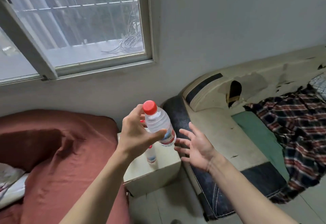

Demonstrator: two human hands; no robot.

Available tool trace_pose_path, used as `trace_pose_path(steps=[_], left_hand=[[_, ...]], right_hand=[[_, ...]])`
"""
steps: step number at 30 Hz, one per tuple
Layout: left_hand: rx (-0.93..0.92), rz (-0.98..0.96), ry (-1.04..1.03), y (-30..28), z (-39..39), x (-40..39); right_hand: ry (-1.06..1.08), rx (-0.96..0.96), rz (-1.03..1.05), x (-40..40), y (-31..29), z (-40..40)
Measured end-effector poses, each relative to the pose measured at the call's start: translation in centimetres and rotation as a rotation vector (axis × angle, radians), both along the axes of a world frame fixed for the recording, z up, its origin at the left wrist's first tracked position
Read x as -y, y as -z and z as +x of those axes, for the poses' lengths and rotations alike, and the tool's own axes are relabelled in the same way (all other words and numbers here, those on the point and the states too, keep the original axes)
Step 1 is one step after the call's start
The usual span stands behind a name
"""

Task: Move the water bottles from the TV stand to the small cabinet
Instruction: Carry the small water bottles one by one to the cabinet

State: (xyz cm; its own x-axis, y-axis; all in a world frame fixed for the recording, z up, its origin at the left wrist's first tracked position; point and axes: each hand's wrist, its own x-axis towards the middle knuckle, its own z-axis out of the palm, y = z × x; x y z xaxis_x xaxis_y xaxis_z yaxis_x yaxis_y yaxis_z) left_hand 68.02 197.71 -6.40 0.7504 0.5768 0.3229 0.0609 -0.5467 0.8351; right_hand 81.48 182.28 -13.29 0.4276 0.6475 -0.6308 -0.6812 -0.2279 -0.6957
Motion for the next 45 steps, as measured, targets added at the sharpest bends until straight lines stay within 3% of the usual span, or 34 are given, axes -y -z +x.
trace_pose_path(steps=[20, 31, 36, 45], left_hand=[[0.103, -0.01, -0.15, 1.1, 8.0, -16.2], [0.038, -0.01, -0.209, 4.0, 11.4, -22.4], [-0.007, -0.022, -0.218, 6.1, 14.9, -24.9], [-0.15, -0.071, -0.187, 14.8, 19.2, -29.0]], right_hand=[[-0.103, 0.064, -0.055, -18.9, -0.2, 9.9], [-0.159, 0.038, -0.119, -26.2, 3.0, 13.2], [-0.223, 0.055, -0.17, -29.6, 5.9, 16.2], [-0.271, 0.037, -0.324, -33.0, 14.6, 19.9]])
